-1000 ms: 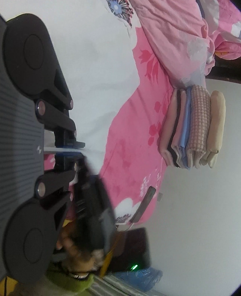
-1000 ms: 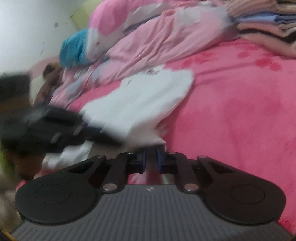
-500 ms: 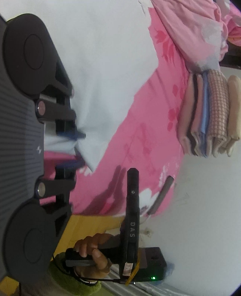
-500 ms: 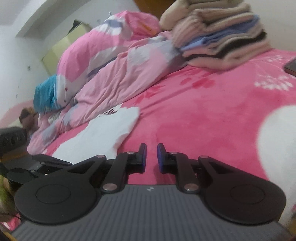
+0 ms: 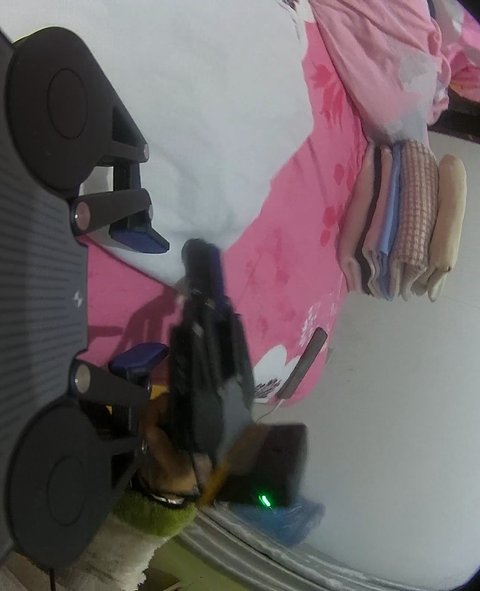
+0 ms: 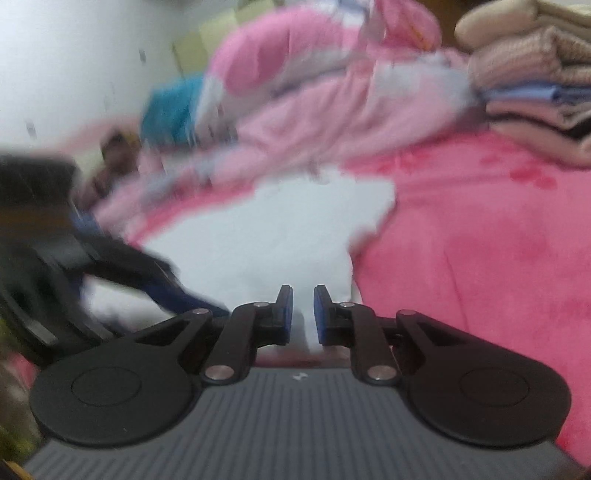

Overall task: Fold clothes
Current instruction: 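Open the left gripper and lift both grippers off the shirt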

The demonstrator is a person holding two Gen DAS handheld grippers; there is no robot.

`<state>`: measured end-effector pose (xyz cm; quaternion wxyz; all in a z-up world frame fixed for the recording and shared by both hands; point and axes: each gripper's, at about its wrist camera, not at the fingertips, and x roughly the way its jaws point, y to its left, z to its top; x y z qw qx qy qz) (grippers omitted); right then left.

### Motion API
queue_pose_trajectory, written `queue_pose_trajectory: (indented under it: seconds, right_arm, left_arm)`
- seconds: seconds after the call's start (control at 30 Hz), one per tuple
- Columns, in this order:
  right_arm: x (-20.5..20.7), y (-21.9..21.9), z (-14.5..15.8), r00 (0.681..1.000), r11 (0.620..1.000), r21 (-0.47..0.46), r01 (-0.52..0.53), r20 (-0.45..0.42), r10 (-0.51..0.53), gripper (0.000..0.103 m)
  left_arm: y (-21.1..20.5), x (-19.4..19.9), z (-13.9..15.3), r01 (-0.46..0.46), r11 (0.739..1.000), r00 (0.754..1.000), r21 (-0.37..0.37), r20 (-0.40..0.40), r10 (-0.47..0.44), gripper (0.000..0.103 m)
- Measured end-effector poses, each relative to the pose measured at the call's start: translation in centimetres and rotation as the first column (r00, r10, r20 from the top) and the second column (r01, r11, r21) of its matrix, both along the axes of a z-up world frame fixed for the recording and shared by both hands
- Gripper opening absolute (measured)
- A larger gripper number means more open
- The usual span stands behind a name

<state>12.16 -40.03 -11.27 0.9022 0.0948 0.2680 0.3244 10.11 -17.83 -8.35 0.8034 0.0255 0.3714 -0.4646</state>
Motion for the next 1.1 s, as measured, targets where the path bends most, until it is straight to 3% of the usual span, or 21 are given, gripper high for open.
queue_pose_trajectory:
  seconds: [0.07,0.37,0.6,0.73,0.93,1.1]
  right_arm:
    - [-0.1,0.2,0.0,1.000,1.000,-0.028,0.013,-0.019,-0.014,0.012]
    - [-6.9,0.3,6.1,0.992,0.992,-0.024,0.124,0.028,-0.123,0.013]
    - [-12.1,4.1,6.1,0.978,0.978,0.020,0.207,-0.039,-0.207,0.013]
    - [-11.7,8.5,4.9,0.984,0.987,0.031,0.159,-0.092,-0.155,0.013]
    - [-9.8,14.7,4.3,0.987,0.990,-0.063,0.122,-0.095,-0.128,0.013]
    - [-9.2,17.3,4.2,0.989,0.992,-0.088,0.088,-0.108,-0.098,0.013]
  left_arm:
    - [1.1,-0.5,0.4,-0.022,1.000,1.000,-0.015,-0.004,0.022,0.055]
    - [8.1,-3.5,2.3,-0.144,0.987,0.989,-0.071,-0.025,0.143,0.055]
    - [15.8,-6.9,1.8,-0.292,0.956,0.955,0.000,-0.059,0.292,0.055]
    - [19.4,-8.6,1.1,-0.394,0.919,0.918,0.026,-0.027,0.395,0.053]
    - [23.1,-9.3,-0.3,-0.495,0.868,0.869,0.046,0.015,0.495,0.053]
    - [24.7,-9.6,-1.3,-0.495,0.868,0.868,0.038,-0.025,0.496,0.054]
